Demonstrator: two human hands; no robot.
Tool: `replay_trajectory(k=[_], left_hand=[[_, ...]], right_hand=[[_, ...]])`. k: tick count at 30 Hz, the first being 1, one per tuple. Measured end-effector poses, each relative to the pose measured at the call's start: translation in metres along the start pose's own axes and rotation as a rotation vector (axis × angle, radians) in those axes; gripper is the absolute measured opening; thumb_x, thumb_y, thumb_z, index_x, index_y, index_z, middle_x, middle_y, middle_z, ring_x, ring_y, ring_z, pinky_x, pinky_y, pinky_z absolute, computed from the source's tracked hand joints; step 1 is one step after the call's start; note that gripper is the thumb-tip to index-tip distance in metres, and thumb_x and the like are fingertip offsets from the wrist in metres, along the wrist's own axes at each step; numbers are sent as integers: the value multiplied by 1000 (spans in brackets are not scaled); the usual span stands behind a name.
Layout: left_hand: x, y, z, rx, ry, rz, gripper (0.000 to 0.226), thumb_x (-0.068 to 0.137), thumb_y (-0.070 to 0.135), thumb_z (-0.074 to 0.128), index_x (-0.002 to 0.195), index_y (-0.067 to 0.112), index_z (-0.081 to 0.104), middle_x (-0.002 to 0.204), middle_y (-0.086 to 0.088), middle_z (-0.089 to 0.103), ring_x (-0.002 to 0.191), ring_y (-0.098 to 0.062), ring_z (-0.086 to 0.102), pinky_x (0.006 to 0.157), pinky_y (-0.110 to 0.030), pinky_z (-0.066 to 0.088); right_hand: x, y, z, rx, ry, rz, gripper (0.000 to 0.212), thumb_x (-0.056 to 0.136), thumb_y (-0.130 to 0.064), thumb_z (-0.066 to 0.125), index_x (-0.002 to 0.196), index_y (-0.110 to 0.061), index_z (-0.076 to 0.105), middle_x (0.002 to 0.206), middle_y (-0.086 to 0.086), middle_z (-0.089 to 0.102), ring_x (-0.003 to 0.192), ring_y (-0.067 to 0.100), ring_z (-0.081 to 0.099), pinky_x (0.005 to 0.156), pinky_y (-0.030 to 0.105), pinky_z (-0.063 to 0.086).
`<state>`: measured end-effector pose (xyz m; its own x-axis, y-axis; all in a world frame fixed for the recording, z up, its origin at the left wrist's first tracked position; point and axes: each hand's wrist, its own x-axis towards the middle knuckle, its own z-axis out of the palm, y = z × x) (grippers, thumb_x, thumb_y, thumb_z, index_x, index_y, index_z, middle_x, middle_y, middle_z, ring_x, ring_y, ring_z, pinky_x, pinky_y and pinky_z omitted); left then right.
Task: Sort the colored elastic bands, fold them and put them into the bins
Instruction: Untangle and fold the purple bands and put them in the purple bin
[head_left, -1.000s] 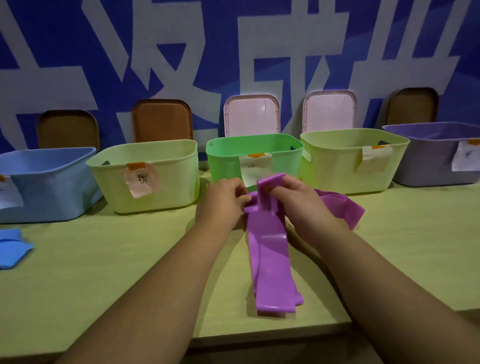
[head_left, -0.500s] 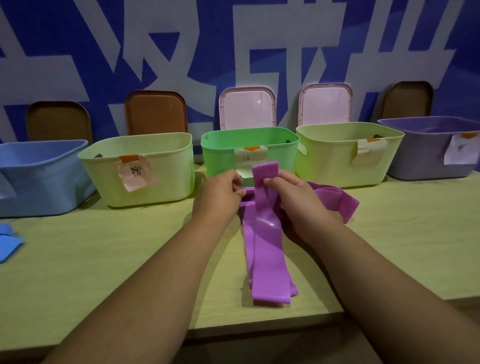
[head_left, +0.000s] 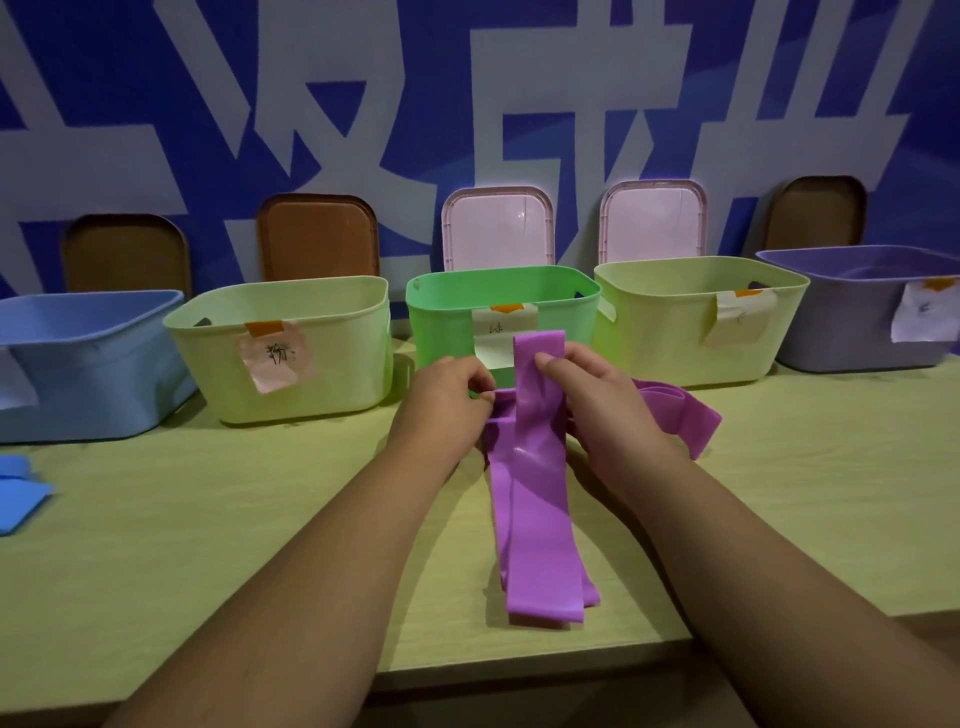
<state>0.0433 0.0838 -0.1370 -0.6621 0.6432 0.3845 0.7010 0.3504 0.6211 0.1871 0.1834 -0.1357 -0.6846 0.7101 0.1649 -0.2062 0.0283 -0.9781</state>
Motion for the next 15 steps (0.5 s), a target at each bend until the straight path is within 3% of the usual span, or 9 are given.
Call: replay_trajectory(k=[3, 7, 12, 15], left_hand=[[-6, 3, -6, -41, -16, -11, 16, 98, 18, 74, 92, 32, 70, 89, 12, 70, 83, -8, 66, 66, -29, 52], [-16, 10, -11, -148, 33, 19, 15, 96, 18, 73, 91, 32, 69, 85, 13, 72, 81, -6, 67, 71, -32, 59], [-30, 33, -23, -284, 101, 99, 15, 95, 17, 73, 94, 32, 71, 87, 16, 72, 84, 0, 67, 73, -24, 57], [-34, 52, -38, -373, 165, 151, 14, 93, 17, 76, 98, 30, 75, 87, 17, 74, 84, 2, 69, 77, -25, 59]], right_hand=[[-3, -3, 0, 10, -2, -45, 15, 105, -36, 67, 110, -28, 80, 110, 13, 77, 99, 28, 71, 94, 50, 56], [-11, -9, 0, -13, 47, -114, 17, 108, -30, 64, 112, -27, 79, 103, 9, 77, 90, 20, 70, 84, 41, 56], [-26, -21, -1, 10, 75, -153, 13, 106, -23, 67, 115, -22, 77, 100, 11, 78, 86, 19, 71, 75, 37, 56], [-35, -38, -2, 23, 77, -175, 12, 104, -23, 70, 115, -21, 74, 88, 8, 75, 80, 18, 69, 68, 33, 55]])
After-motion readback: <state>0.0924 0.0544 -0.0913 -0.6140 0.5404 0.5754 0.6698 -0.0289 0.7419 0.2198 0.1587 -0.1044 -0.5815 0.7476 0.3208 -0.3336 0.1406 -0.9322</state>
